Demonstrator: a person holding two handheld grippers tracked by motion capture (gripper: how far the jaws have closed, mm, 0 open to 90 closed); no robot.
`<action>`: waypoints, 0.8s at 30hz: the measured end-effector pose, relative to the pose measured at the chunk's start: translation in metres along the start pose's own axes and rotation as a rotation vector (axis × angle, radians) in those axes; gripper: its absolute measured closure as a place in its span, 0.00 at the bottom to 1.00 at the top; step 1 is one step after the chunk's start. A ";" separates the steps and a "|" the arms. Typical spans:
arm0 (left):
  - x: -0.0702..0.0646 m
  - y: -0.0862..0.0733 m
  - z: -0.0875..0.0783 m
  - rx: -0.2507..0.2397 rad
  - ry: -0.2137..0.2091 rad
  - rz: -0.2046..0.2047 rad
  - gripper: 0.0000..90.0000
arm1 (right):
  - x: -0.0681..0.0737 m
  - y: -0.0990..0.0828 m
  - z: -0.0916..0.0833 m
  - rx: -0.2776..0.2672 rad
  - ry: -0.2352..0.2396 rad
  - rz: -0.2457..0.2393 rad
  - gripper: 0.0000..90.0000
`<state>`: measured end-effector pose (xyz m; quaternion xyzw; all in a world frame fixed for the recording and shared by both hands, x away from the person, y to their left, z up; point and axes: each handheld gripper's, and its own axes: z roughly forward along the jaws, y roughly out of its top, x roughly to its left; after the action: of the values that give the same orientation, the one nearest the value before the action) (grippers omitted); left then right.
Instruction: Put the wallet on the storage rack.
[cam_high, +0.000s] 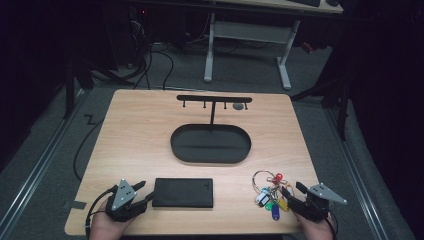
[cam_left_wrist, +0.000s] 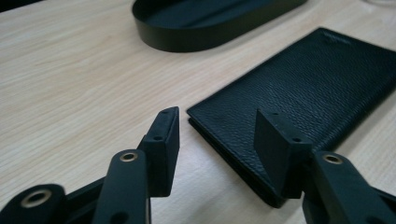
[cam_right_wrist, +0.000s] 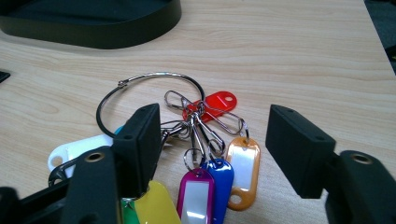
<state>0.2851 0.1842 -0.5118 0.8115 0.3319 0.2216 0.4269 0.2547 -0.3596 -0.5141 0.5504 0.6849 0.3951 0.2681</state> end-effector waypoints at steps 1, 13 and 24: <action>-0.002 0.001 0.001 0.003 -0.005 0.001 0.54 | 0.000 0.000 0.000 0.000 -0.002 0.006 0.38; -0.035 0.016 0.010 0.020 -0.159 0.058 0.59 | 0.000 0.002 -0.002 -0.024 -0.025 0.013 0.41; -0.086 0.032 0.033 0.064 -0.292 0.140 0.87 | 0.000 0.001 0.002 0.005 -0.021 0.004 0.42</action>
<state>0.2592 0.0901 -0.5095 0.8693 0.2160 0.1200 0.4280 0.2567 -0.3588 -0.5148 0.5565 0.6819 0.3884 0.2731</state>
